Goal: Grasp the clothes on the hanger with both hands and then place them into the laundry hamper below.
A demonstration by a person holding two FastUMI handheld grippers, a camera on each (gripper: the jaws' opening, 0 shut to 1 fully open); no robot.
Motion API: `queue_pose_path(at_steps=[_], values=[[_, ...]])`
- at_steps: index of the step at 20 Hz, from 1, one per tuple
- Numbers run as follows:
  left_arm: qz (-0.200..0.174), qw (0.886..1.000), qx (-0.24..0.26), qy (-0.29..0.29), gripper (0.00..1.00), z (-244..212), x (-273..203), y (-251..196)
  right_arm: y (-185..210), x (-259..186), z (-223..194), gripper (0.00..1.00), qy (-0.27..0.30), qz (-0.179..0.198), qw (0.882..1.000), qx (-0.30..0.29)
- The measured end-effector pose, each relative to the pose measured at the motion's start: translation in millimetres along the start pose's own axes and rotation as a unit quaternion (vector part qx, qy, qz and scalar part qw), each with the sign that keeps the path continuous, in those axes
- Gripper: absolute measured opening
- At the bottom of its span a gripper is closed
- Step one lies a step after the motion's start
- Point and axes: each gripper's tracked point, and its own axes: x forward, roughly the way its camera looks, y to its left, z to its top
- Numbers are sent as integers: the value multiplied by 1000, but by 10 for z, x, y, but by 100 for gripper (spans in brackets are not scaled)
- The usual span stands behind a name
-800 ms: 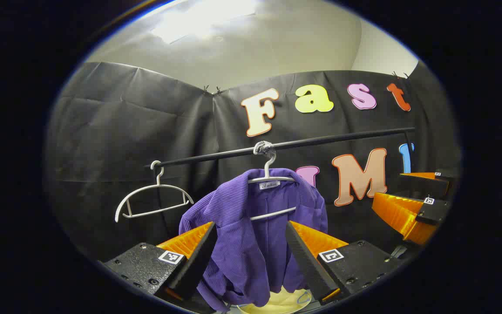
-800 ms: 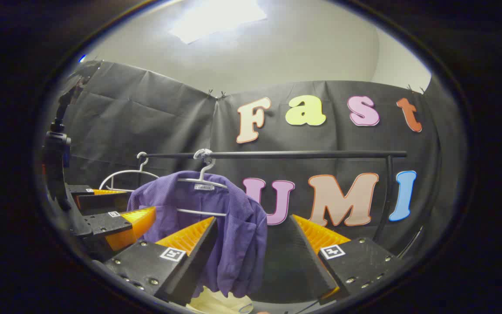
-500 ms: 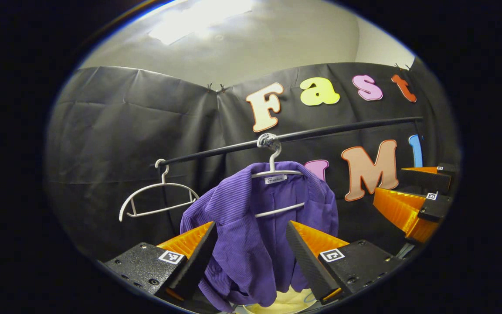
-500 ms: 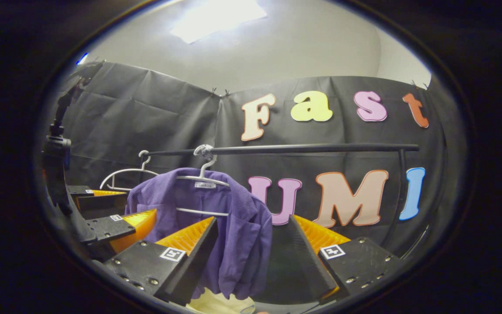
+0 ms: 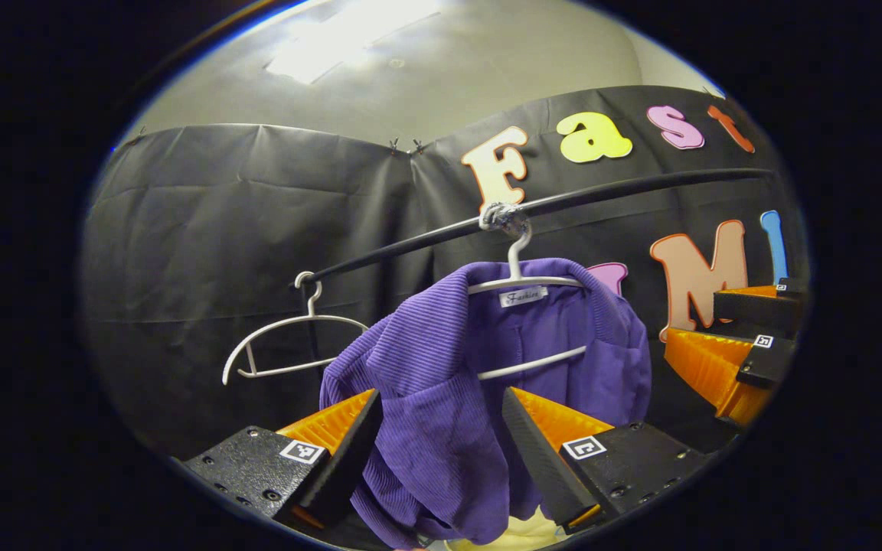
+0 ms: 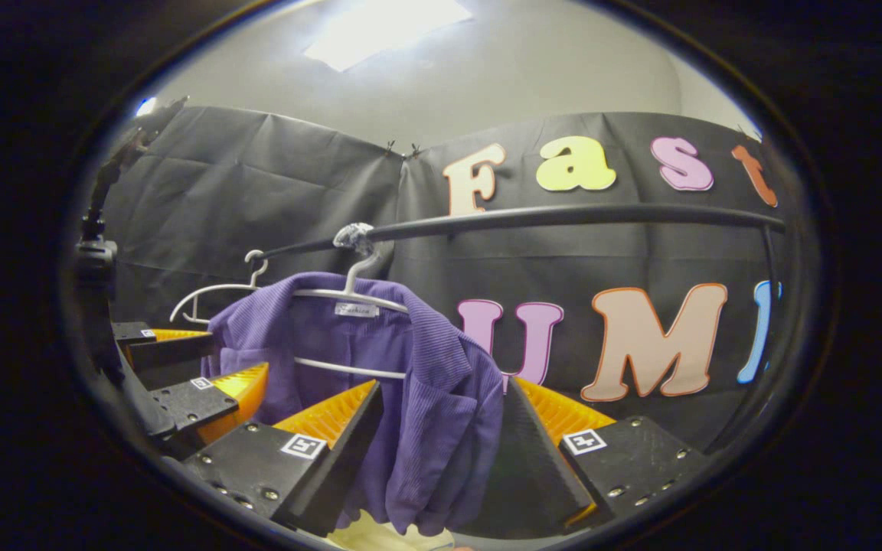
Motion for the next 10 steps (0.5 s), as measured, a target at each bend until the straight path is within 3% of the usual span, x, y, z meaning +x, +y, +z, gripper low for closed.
queue_pose_path(at_steps=[10], values=[[73,997,20,5,97,-258,395,179,116,907,-300,94,14,-12,1000,19]])
